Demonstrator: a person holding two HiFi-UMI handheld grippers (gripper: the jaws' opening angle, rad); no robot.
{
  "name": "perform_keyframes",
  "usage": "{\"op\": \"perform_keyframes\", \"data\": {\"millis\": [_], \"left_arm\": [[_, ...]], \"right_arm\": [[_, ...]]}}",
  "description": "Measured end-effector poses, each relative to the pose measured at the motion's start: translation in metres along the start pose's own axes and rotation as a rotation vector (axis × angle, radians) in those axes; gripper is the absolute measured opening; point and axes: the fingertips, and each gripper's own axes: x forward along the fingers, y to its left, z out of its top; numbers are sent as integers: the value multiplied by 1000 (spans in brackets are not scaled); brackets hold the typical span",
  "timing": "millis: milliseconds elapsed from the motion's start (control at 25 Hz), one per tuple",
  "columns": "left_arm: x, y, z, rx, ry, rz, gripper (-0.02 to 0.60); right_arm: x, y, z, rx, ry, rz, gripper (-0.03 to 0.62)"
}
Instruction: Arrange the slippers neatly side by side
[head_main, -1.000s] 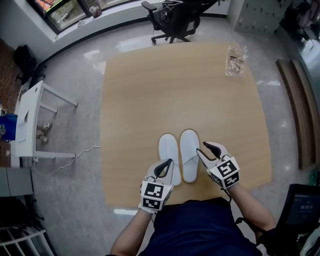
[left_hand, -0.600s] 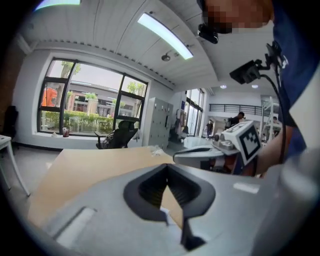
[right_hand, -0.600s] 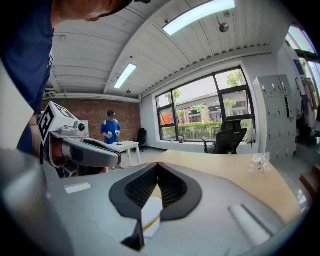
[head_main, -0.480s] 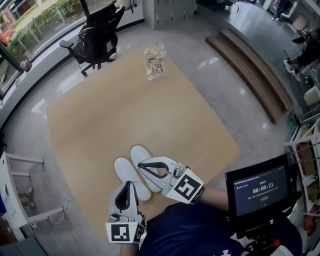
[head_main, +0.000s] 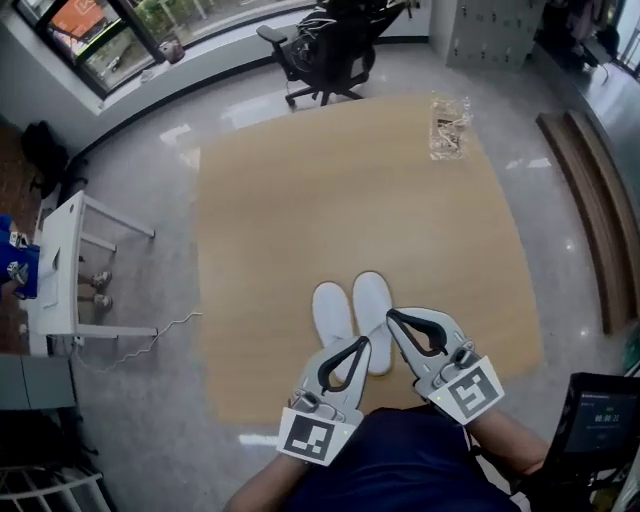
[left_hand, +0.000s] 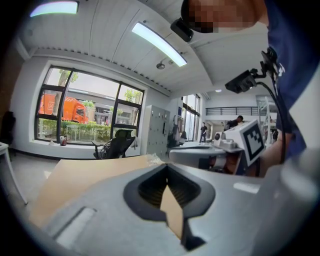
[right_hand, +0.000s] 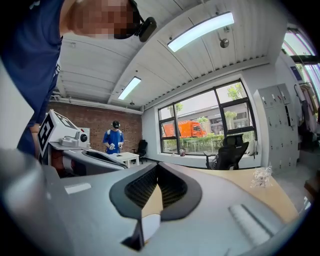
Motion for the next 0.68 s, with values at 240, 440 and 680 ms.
{"op": "perform_keyframes", "data": {"millis": [240,440,680], "left_arm": [[-7,18,-5,-10,0,35,3],[-6,25,-9,-16,-8,52,3],[-8,29,-7,-5,-8,54,3]], "right_arm": [[18,4,-10,-37,24,32,11],[24,5,-15,-48,25,44,11],[26,8,-12,-53,27,47,11]]}}
